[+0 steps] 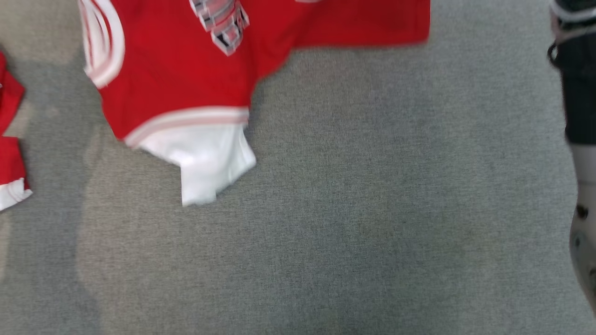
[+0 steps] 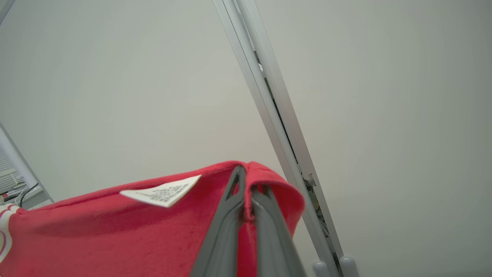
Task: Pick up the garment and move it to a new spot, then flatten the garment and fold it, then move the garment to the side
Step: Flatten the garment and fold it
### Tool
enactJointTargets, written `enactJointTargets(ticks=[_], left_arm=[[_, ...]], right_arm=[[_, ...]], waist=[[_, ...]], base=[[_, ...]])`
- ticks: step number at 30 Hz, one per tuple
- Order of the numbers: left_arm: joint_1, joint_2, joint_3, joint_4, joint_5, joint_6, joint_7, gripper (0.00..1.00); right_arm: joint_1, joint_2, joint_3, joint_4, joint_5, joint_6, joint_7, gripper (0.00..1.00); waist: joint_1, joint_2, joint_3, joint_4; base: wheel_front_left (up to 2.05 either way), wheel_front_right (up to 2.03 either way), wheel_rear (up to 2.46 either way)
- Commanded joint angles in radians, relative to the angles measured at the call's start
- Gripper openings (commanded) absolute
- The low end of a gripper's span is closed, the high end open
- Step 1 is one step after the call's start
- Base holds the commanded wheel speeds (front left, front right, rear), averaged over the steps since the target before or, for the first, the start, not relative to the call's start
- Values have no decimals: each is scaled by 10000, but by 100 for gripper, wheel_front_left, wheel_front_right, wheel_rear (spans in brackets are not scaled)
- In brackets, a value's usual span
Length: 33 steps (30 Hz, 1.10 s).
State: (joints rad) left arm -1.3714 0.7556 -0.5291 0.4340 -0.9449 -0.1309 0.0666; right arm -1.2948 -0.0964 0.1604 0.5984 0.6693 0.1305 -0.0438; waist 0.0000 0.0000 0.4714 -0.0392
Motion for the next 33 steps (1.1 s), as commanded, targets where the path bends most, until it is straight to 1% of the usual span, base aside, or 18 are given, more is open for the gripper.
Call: enactJointTargets(ticks=[1,8,11,14,16,21,24,26,27,33], left_arm=[[-551,59,-56,267,-209,6,-157,0],[-2682,-3,-991,1491,-562,6,-720,0],[-3051,-121,-1577,1781,-854,6,-752,0],[-3142,-98,-2169,1925,-1193,6,-712,0],[-2966,-79,-2648,1937,-1456,5,-593,0],[-2167,225,-3844,1748,-2063,5,-204,0],[-1453,461,-4466,1565,-2629,5,173,0],[-869,561,-4680,1455,-3244,5,364,0],[-869,561,-4680,1455,-3244,5,364,0],[876,1054,-5641,770,-4508,4,1707,0]], right_arm=[[-450,-5,-8,208,-91,6,-229,0],[-2252,129,270,1384,-190,4,-1102,0],[-2586,173,512,1794,-43,4,-1259,0],[-2613,132,801,2103,146,4,-1332,0],[-2447,70,1028,2281,300,4,-1328,0],[-1603,-78,1942,2522,817,4,-908,0],[-790,-281,2582,2556,1279,4,-393,0],[-146,-382,3008,2444,1689,4,44,0],[-146,-382,3008,2444,1689,4,44,0],[1703,-1128,4288,1736,2890,4,1513,0]], waist=[[0,0,438,-99],[0,0,763,-178],[0,0,769,-134],[0,0,747,-81],[0,0,693,-43],[0,0,277,20],[0,0,-170,8],[0,0,-547,-9],[0,0,-547,-9],[0,0,-1688,-20]], base=[[0,0,0],[0,0,0],[0,0,0],[0,0,0],[0,0,0],[0,0,0],[0,0,0],[0,0,0],[0,0,0],[0,0,0]])
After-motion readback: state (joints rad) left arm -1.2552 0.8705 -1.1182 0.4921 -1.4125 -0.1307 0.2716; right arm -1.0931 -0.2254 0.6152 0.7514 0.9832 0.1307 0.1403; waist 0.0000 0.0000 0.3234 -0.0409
